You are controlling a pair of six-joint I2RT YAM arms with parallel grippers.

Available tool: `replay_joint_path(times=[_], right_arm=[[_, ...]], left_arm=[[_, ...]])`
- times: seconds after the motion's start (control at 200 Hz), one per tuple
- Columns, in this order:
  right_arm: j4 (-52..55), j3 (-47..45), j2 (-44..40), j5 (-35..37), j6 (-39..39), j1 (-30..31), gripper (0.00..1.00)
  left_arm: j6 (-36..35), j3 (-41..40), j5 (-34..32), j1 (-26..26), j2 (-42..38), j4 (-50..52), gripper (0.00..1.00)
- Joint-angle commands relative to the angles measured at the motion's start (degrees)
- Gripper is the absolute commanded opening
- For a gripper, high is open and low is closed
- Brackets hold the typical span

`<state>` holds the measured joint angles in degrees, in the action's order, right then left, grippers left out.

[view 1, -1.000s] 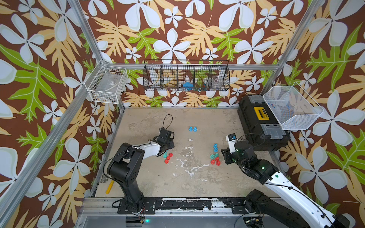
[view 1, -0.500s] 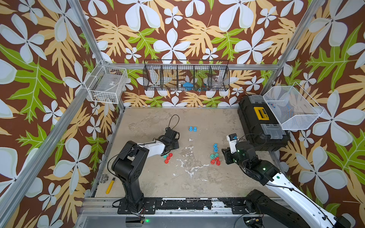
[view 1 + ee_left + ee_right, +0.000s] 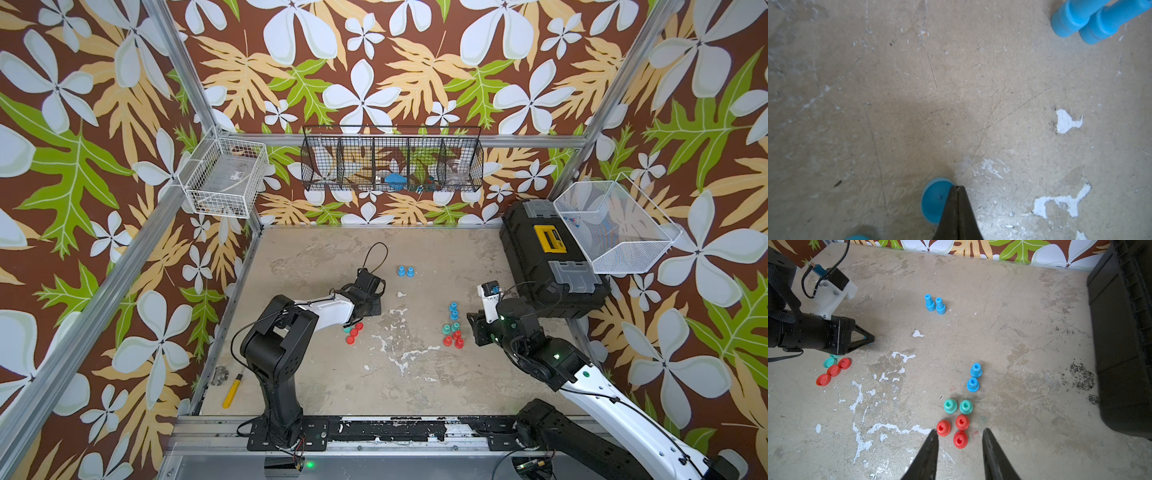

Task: Close the stamp cap
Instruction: Move the cover to the center of the board.

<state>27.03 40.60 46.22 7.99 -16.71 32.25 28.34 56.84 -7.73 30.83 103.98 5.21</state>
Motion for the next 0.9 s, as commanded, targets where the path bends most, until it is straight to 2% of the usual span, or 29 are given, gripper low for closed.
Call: replay_joint_path(times=[0.0, 0.27, 0.626, 0.896], right_arm=[[-1.6, -0.1, 0.1, 1.1, -0.5, 0.0, 0.37], [-1.6, 0.0, 0.9, 0.8, -0.4, 0.0, 0.37], [-1.6, 0.0, 0.7, 0.9, -0.5, 0.0, 0.37], [-1.7, 0.0, 0.5, 0.9, -0.5, 0.0, 0.37]], left_arm=[[-1.0, -0.2, -0.6, 0.7, -0.7, 3.2, 0.03], [-0.6, -0.4, -1.2, 4.4, -3.0, 3.7, 0.02], [2.1, 6.1, -3.6, 14.8, 1.3, 5.2, 0.03], [3.1, 7.2, -4.3, 16.4, 4.1, 5.2, 0.09]])
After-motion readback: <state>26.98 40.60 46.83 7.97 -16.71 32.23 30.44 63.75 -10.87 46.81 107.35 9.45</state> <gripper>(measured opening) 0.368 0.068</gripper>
